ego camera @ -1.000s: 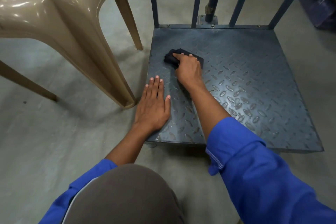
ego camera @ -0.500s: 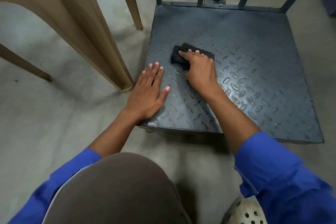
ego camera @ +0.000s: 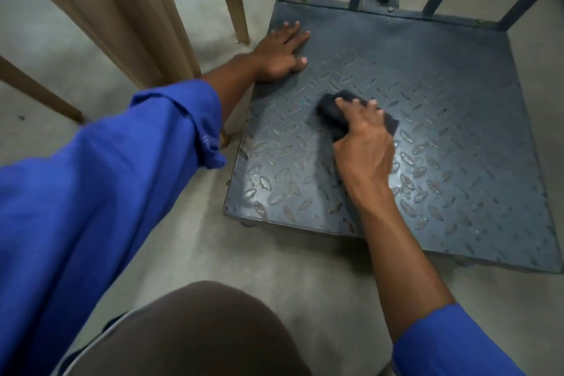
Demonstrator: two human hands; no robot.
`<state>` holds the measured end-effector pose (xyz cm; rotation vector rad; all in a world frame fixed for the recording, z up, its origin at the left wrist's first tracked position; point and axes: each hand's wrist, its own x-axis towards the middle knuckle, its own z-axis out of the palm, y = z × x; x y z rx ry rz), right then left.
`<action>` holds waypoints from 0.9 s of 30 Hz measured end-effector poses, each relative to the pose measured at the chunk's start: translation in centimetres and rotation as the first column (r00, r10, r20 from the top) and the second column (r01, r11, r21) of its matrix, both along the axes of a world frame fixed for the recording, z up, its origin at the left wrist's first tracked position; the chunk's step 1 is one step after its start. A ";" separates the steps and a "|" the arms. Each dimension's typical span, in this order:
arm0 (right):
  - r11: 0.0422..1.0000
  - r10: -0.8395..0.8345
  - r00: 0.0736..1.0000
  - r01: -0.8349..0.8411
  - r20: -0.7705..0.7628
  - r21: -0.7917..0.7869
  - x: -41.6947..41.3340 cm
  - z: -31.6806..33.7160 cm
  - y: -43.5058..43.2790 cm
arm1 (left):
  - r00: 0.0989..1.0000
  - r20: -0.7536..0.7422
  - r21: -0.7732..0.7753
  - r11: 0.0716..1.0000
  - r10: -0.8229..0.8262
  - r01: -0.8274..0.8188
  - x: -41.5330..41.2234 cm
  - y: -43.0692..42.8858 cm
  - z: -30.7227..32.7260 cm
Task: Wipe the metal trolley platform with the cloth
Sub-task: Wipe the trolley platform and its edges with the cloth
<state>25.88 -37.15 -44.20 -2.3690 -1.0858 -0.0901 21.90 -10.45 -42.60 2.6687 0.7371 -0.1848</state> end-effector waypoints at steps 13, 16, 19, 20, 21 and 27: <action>0.992 0.100 0.994 -0.103 -0.040 -0.074 -3.8 -0.5 7.9 | 0.995 0.098 0.141 0.990 -0.015 0.001 1.4 2.7 -1.8; 0.947 0.321 0.944 -0.319 -0.072 0.033 -8.0 -0.7 5.3 | 0.995 0.100 0.143 0.990 -0.001 -0.013 1.3 2.6 -1.7; 0.953 0.264 0.961 -0.246 -0.086 0.175 -6.3 0.1 3.0 | 0.996 0.086 0.120 0.993 0.002 -0.012 1.4 2.4 -1.5; 0.982 0.073 0.992 -0.053 -0.106 0.183 -4.5 0.5 3.2 | 0.997 0.079 0.112 0.994 0.000 -0.009 1.5 2.5 -1.4; 0.982 -0.117 0.984 0.135 -0.136 0.130 -2.4 0.6 3.7 | 0.998 0.070 0.106 0.994 -0.003 -0.004 1.6 2.5 -1.2; 0.972 0.156 0.983 -0.170 -0.100 -0.161 -6.1 1.3 8.6 | 0.999 0.042 0.115 0.993 -0.005 0.000 1.5 2.4 -0.6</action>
